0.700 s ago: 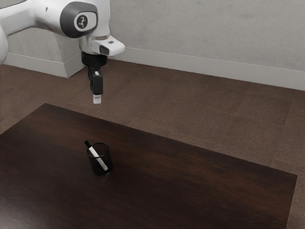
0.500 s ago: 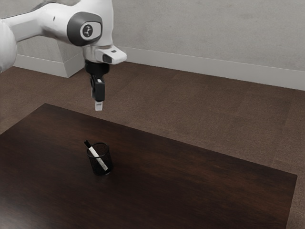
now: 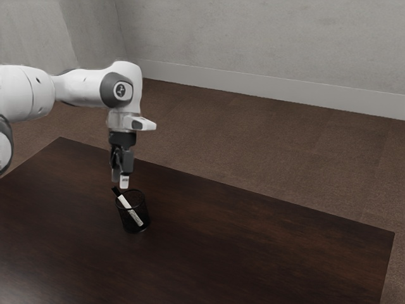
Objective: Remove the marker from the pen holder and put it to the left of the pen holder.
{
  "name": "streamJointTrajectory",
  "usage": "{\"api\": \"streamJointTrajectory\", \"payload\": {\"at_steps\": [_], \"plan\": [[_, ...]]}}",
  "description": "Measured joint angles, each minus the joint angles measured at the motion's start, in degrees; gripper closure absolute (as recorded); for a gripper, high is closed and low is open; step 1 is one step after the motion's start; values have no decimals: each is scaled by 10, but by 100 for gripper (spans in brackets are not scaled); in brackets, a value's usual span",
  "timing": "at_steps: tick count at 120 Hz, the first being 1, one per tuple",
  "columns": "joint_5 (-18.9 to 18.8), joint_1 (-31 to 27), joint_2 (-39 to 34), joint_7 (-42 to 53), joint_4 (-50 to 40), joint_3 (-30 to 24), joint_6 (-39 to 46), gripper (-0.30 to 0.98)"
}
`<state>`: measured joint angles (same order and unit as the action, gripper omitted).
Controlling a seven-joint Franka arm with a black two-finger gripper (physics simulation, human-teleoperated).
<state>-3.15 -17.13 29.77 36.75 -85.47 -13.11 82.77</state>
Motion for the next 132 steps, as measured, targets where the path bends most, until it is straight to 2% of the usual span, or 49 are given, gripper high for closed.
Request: {"api": "streamJointTrajectory", "payload": {"at_steps": [44,92,132], "plan": [[11,4,43,-3,12,25,-21,2],[10,7,48,-13,28,26,-37,51],[8,3,24,-38,28,20,-53,71]]}}
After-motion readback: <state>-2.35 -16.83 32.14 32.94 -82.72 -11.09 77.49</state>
